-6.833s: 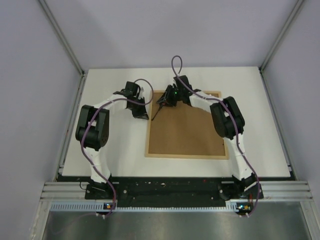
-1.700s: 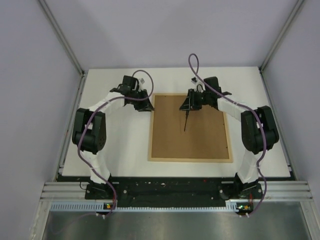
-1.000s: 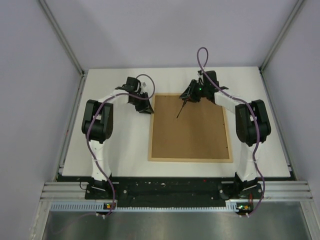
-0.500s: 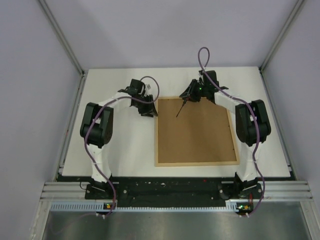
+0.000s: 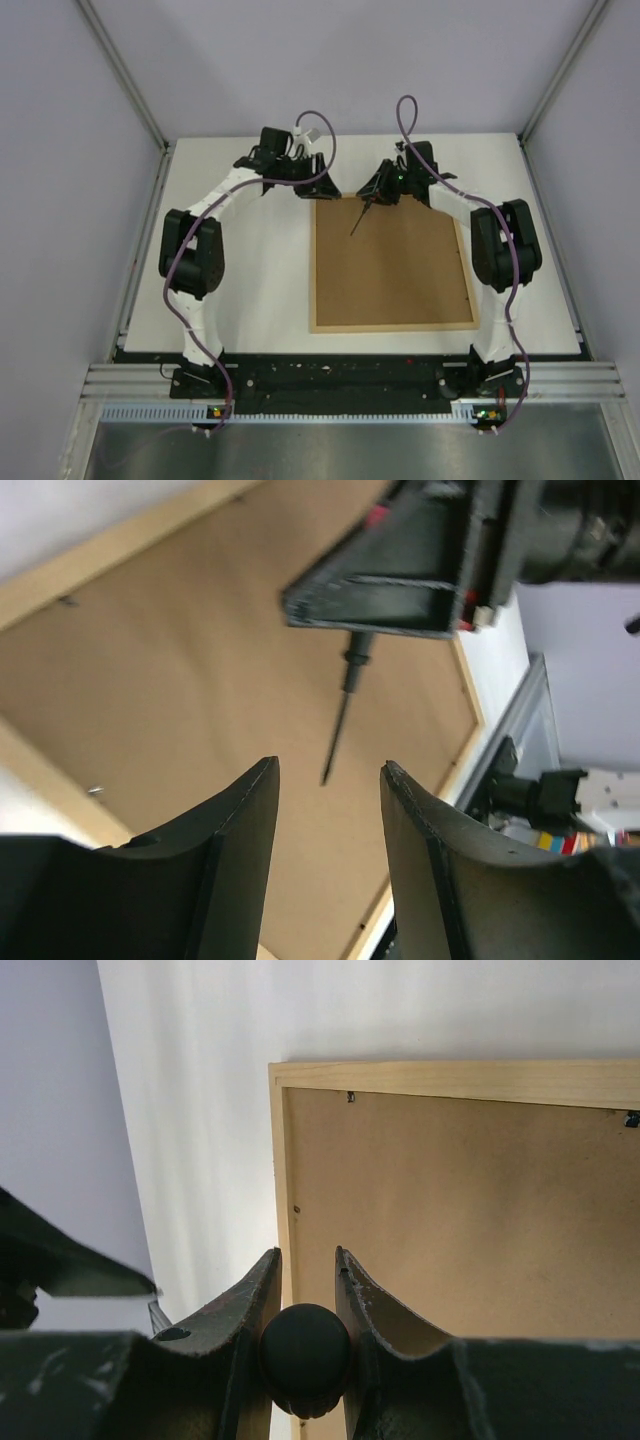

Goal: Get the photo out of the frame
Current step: Adjust the photo frame at the center of the board, then adjust the screwdriver.

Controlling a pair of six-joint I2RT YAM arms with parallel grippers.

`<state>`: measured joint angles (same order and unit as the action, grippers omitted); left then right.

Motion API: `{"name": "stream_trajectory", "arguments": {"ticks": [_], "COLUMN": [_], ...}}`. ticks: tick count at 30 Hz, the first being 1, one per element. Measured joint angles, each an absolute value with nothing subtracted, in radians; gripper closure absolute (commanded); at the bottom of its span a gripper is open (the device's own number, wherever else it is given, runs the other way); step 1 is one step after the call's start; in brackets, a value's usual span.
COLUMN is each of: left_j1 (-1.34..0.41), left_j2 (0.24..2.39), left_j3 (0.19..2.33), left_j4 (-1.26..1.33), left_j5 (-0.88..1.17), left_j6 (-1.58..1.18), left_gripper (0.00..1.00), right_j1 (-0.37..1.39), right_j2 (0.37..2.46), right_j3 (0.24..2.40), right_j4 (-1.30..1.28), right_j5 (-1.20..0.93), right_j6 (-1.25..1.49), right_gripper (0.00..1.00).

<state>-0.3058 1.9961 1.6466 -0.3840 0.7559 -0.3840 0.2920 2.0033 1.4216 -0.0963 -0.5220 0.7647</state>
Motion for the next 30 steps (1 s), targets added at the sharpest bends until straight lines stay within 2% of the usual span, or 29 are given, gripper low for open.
{"name": "stream_trajectory", "arguments": {"ticks": [9, 26, 28, 30], "left_j1": [-0.41, -0.469, -0.472, -0.474], "left_j2": [1.996, 2.014, 2.017, 2.022], "left_j3": [1.646, 1.646, 1.646, 1.648], "left_j4": [-0.395, -0.49, -0.494, -0.495], "left_j5": [0.854, 0.764, 0.765, 0.765], "left_j6": [-0.317, -0.187, -0.179, -0.175], "left_gripper": [0.5, 0.51, 0.58, 0.72], "right_j1": [0.292, 0.292, 0.292, 0.292], "right_j2": [2.003, 1.996, 1.992, 1.985], "right_j3": [1.423, 1.422, 1.421, 1.421], "right_j4": [-0.096, -0.029, -0.023, -0.022], "right_j5": [-0.558, -0.652, -0.659, -0.664], "right_j6": [0.811, 0.947, 0.955, 0.964], "right_gripper": [1.0, 1.0, 1.0, 1.0]}}
